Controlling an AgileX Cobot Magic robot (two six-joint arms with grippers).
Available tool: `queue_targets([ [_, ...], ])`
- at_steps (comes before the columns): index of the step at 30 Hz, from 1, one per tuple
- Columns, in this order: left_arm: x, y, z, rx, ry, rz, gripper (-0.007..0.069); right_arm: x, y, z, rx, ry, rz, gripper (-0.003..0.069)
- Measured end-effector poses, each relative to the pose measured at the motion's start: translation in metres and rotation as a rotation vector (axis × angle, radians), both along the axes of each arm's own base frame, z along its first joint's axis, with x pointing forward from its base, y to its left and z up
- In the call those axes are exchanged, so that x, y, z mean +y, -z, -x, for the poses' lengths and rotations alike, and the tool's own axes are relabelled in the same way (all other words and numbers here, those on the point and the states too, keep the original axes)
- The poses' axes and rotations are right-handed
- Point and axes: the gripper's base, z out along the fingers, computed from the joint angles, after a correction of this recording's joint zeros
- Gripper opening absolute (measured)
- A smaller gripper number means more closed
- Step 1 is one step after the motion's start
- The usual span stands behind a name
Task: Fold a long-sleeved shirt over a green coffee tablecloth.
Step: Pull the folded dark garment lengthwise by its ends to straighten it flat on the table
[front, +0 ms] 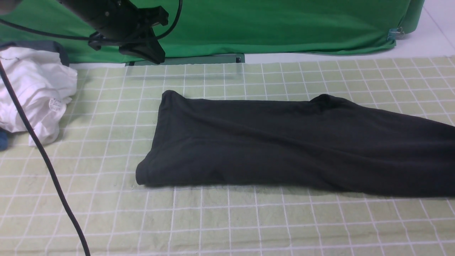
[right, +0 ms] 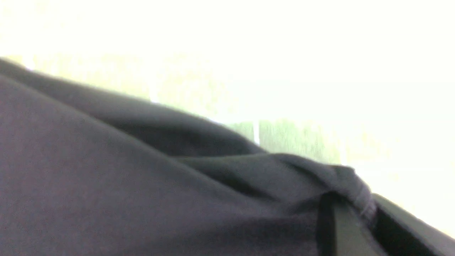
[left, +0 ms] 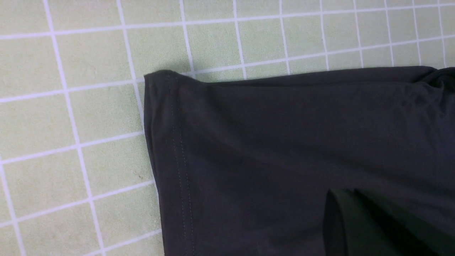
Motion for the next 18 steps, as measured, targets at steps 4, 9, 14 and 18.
queue_targets([
  [4, 0.000, 0.000, 0.000, 0.000, 0.000, -0.001, 0.0013, -0.001, 0.003, -0.001, 0.007, -0.003, 0.006, 0.0247],
  [9, 0.000, 0.000, 0.000, 0.000, 0.001, -0.002, 0.0013, -0.009, -0.024, -0.002, -0.004, 0.060, 0.014, 0.0442],
  [14, 0.000, 0.000, 0.000, 0.000, 0.001, -0.002, 0.0013, -0.020, -0.045, 0.007, 0.012, 0.128, -0.003, 0.0489],
  [18, 0.000, 0.000, 0.000, -0.004, 0.007, -0.005, 0.0013, -0.030, -0.028, 0.017, 0.038, 0.173, -0.104, 0.0494],
])
